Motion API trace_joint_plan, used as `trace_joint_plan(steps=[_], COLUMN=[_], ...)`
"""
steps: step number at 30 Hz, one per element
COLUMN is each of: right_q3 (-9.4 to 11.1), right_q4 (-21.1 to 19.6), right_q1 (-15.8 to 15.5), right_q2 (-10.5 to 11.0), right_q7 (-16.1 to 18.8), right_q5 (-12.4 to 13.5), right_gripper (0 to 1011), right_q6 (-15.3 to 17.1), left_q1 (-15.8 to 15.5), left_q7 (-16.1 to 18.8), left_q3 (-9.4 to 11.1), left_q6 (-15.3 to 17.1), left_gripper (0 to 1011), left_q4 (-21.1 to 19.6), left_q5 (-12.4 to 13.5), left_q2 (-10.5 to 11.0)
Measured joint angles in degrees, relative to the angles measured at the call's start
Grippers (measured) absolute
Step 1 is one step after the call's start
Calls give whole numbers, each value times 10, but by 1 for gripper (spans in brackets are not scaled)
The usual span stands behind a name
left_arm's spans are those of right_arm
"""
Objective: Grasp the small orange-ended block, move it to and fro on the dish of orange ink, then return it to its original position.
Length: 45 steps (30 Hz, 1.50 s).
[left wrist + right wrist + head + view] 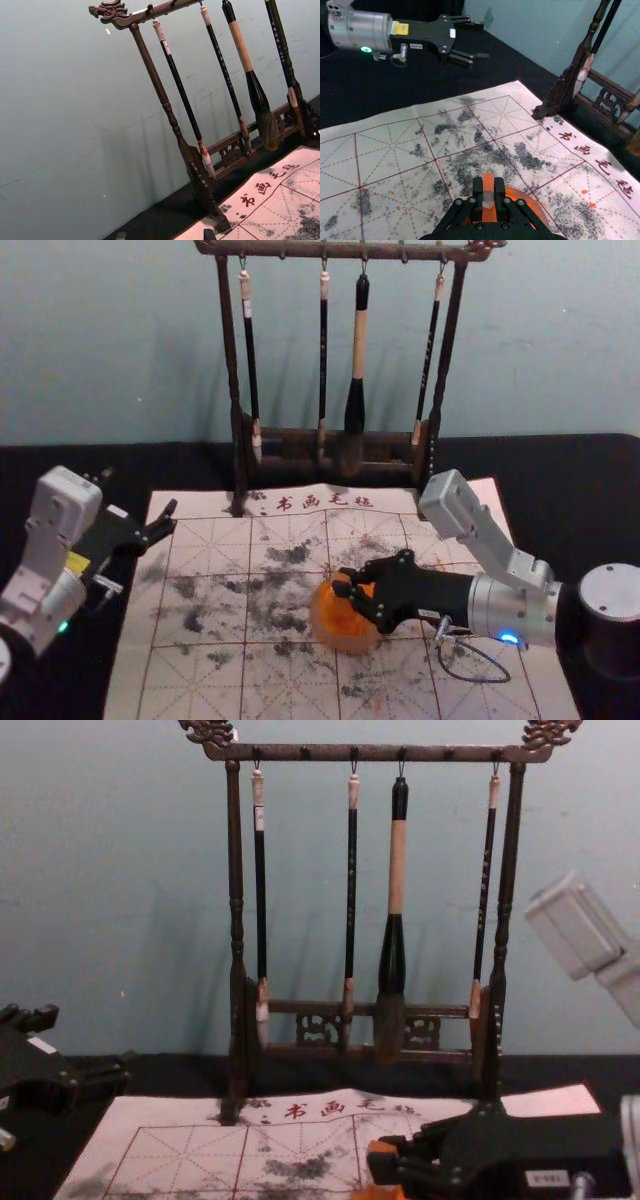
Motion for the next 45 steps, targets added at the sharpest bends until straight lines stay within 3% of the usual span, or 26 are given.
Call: trace_joint_plan(steps=[9,20,45], right_q3=[-4,5,29], right_q4=[29,42,-8], right_q1=[19,24,-14], right_q2=[-16,-18,21], right_q7=[-8,-18,-12], right_q5=[-5,-8,13], right_gripper=[92,92,92], right_q6=[5,9,12], left_q1=[0,0,0], left_q7=[0,0,0], left_q3=[0,0,0], left_q6=[0,0,0], left_gripper=[1001,1001,1001], left_q4=[0,0,0], left_q5=[0,0,0], left_q2=[0,0,0])
